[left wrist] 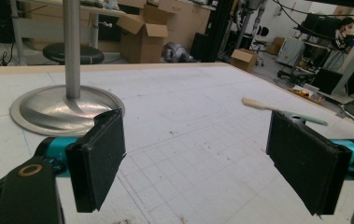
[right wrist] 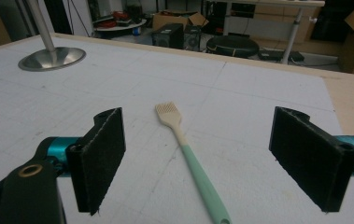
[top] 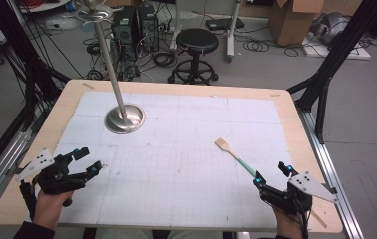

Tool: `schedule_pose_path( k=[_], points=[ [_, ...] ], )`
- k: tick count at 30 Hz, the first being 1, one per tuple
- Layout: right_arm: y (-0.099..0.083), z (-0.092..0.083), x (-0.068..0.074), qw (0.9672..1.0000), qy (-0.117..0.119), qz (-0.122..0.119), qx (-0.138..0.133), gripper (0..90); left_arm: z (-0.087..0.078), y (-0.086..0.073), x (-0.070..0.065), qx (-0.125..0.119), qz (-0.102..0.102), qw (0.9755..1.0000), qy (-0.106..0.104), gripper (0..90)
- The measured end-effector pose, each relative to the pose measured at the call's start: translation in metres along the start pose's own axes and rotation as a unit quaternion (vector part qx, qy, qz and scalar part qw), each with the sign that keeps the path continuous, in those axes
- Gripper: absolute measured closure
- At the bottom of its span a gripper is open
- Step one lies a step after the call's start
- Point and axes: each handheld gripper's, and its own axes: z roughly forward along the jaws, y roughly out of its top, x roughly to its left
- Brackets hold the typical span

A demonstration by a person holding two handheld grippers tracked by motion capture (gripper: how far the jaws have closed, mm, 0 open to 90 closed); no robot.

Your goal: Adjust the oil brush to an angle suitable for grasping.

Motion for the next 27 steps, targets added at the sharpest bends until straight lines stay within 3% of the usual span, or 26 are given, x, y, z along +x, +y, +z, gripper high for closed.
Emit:
schedule_pose_path(
  k=[12, 20, 21, 22, 23, 24, 27],
  points=[
    [-0.004, 0.002, -0.005, 0.9999, -0.006, 0.012, 0.006, 18.1, 0.004, -0.001, 0.002, 0.003, -0.003, 1.0000, 0.000, 20.0],
    [-0.002, 0.007, 0.000, 0.9998, 0.017, -0.005, 0.012, 32.8, 0.004, -0.002, -0.001, 0.010, 0.004, 0.9999, -0.011, 20.1],
    [-0.001, 0.008, 0.001, 0.9997, 0.020, -0.006, 0.012, 36.4, 0.004, -0.002, -0.002, 0.013, 0.006, 0.9998, -0.013, 20.1],
    [0.000, 0.012, 0.001, 0.9996, 0.025, -0.004, 0.015, 47.3, 0.004, -0.002, -0.002, 0.013, 0.007, 0.9998, -0.014, 20.2],
    [0.000, 0.012, 0.001, 0.9996, 0.025, -0.004, 0.015, 47.3, 0.005, -0.003, -0.002, 0.012, 0.005, 0.9998, -0.013, 20.2],
    [0.000, 0.016, 0.000, 0.9989, 0.040, -0.006, 0.023, 56.6, 0.006, -0.003, -0.001, 0.014, 0.002, 0.9998, -0.014, 20.2],
    [0.001, 0.027, -0.002, 0.9981, 0.042, -0.008, 0.045, 76.2, 0.008, -0.004, 0.000, 0.017, 0.002, 0.9997, -0.015, 20.2]
  ],
)
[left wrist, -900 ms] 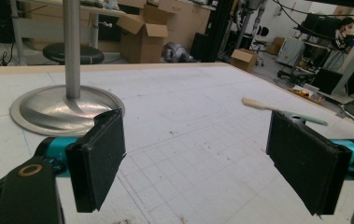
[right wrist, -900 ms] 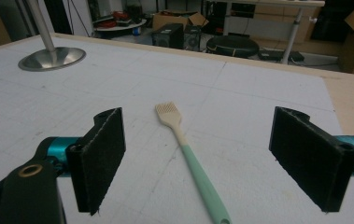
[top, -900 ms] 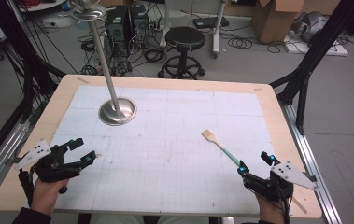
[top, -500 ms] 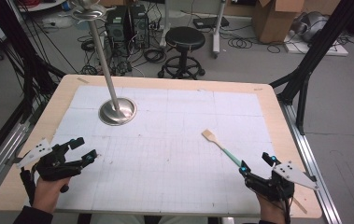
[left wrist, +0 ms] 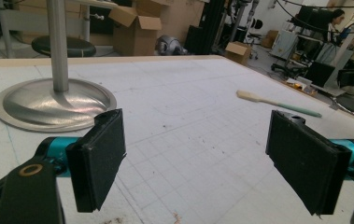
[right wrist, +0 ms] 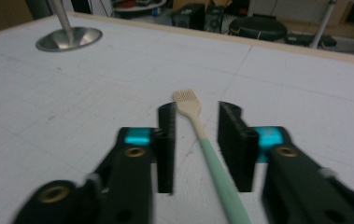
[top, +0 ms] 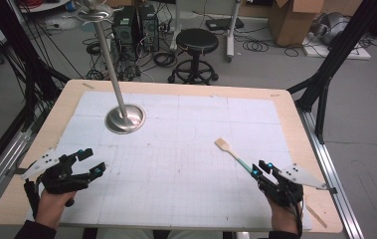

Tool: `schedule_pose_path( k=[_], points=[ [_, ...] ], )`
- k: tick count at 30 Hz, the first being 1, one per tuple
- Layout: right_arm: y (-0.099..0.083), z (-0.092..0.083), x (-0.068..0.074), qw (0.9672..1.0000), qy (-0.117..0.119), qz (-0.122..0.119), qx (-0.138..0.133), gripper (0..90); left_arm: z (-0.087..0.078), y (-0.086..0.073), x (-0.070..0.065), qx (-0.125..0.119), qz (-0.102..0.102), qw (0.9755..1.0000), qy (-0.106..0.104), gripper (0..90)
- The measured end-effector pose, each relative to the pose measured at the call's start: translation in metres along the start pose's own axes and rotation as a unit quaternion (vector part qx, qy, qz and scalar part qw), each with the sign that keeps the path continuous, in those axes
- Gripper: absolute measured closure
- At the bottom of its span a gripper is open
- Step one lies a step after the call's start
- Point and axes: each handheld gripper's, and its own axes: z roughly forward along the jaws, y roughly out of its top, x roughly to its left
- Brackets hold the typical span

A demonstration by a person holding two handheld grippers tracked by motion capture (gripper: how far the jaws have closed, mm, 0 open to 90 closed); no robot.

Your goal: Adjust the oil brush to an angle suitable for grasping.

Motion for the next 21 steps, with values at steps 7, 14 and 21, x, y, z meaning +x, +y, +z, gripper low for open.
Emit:
schedule_pose_path(
  k=[7, 14, 21],
  points=[
    [0.008, 0.049, -0.009, 0.9966, -0.032, 0.018, 0.074, 89.5, 0.000, 0.000, 0.002, -0.002, -0.004, 1.0000, -0.001, 20.4],
    [0.016, 0.104, -0.007, 0.9870, -0.059, 0.004, 0.149, 89.5, 0.000, 0.000, 0.003, -0.001, -0.004, 1.0000, 0.000, 20.5],
    [0.014, 0.130, -0.013, 0.9814, -0.071, 0.028, 0.176, 89.5, 0.000, 0.000, 0.003, -0.002, -0.006, 1.0000, -0.002, 20.6]
  ],
)
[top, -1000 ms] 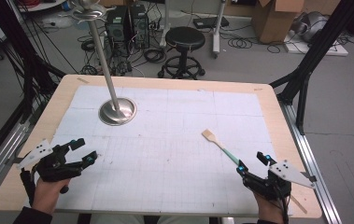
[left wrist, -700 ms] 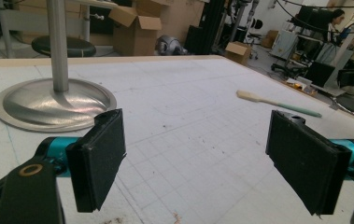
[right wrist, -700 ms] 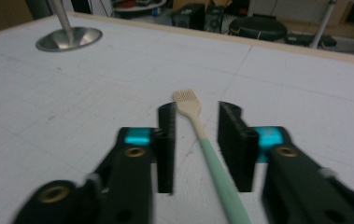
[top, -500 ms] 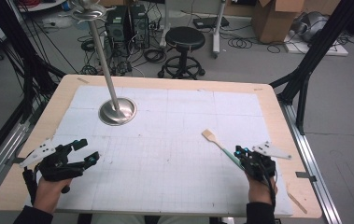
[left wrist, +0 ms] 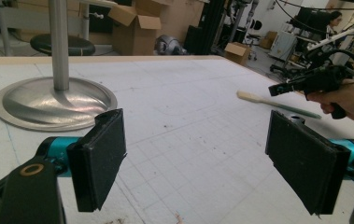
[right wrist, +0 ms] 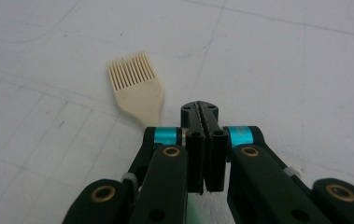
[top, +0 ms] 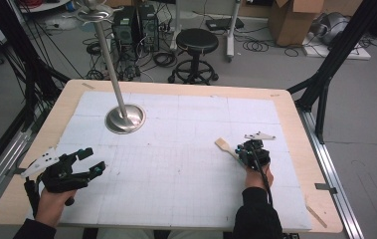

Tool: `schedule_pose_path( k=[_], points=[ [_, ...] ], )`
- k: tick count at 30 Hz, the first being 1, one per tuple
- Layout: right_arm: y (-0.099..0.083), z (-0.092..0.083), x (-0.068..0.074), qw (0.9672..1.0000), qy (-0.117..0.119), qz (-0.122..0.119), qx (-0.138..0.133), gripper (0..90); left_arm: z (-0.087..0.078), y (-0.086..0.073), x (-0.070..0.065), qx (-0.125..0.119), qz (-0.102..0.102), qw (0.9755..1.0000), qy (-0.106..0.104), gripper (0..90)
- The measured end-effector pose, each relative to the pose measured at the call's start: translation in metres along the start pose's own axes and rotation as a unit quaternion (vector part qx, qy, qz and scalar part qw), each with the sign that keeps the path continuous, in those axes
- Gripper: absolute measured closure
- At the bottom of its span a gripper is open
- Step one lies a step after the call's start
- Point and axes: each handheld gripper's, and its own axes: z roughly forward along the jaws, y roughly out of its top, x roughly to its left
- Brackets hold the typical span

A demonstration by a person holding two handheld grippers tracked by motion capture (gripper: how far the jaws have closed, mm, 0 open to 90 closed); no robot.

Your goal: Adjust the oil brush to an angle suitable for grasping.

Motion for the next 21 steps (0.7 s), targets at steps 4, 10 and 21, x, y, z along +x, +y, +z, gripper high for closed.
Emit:
schedule_pose_path(
  k=[4, 10, 21],
  points=[
    [0.001, 0.008, 0.004, 0.9999, 0.002, -0.004, 0.011, 89.5, 0.000, 0.000, 0.000, 0.000, -0.002, 1.0000, 0.000, 20.6],
    [0.002, 0.014, 0.007, 0.9998, 0.013, 0.000, 0.017, 89.5, 0.000, 0.000, 0.000, 0.001, -0.001, 1.0000, -0.001, 20.6],
    [0.001, 0.012, 0.026, 0.9952, 0.081, -0.049, 0.026, 89.6, 0.000, 0.000, 0.000, -0.001, -0.003, 1.0000, -0.001, 20.7]
  ],
)
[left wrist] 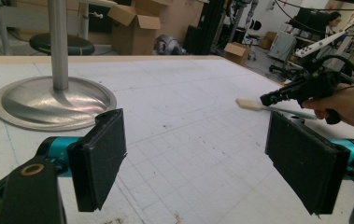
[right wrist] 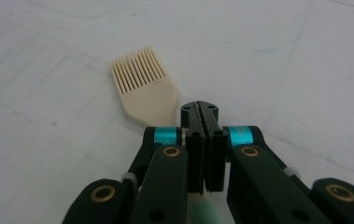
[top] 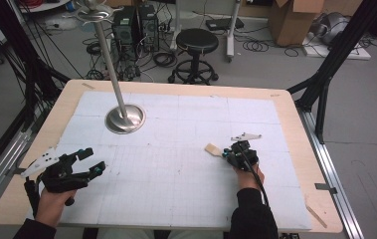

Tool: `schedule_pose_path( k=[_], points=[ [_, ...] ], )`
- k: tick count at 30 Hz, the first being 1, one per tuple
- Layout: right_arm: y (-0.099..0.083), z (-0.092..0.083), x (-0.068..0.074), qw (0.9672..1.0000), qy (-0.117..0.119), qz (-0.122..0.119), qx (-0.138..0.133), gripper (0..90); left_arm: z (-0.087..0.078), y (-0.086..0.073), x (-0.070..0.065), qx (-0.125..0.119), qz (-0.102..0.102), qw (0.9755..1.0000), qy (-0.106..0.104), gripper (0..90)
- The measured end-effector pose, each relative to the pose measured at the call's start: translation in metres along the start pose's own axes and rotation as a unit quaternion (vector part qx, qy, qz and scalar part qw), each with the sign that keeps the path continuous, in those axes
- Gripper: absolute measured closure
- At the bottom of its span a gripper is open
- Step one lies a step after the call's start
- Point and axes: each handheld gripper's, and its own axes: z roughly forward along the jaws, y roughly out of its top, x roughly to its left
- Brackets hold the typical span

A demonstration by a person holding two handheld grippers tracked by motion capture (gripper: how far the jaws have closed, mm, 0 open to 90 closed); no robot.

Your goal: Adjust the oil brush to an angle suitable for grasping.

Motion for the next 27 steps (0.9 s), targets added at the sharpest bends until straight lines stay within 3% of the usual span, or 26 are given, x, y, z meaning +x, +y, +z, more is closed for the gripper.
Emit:
schedule_pose_path(
  k=[1, 6, 14, 16, 17, 21, 23, 27],
  points=[
    [0.000, 0.000, 0.006, 0.9998, 0.016, -0.012, 0.002, 89.6, 0.000, 0.000, 0.000, 0.000, -0.001, 1.0000, 0.001, 20.7],
    [-0.002, -0.001, 0.022, 0.9979, 0.051, -0.040, 0.005, 89.5, 0.000, 0.000, 0.000, -0.001, -0.002, 1.0000, 0.002, 20.7],
    [-0.001, 0.003, 0.047, 0.9938, 0.092, -0.063, 0.003, 89.6, -0.001, 0.000, 0.002, -0.002, -0.002, 1.0000, 0.004, 20.7],
    [0.001, 0.006, 0.061, 0.9911, 0.109, -0.077, 0.004, 89.5, -0.001, 0.001, 0.002, -0.002, -0.002, 1.0000, 0.005, 20.7],
    [0.001, 0.006, 0.061, 0.9911, 0.109, -0.077, 0.004, 89.5, -0.001, 0.001, 0.002, -0.003, -0.003, 1.0000, 0.005, 20.7],
    [0.001, 0.005, 0.078, 0.9859, 0.140, -0.092, 0.000, 89.5, -0.002, 0.001, 0.002, -0.005, -0.003, 1.0000, 0.005, 20.7],
    [0.000, -0.004, 0.073, 0.9875, 0.131, -0.087, -0.014, 89.6, -0.002, 0.001, 0.002, -0.005, -0.004, 1.0000, 0.006, 20.7],
    [-0.009, -0.029, 0.040, 0.9945, 0.090, -0.033, -0.043, 89.6, -0.003, 0.001, 0.002, -0.006, -0.004, 1.0000, 0.006, 20.7]
  ],
)
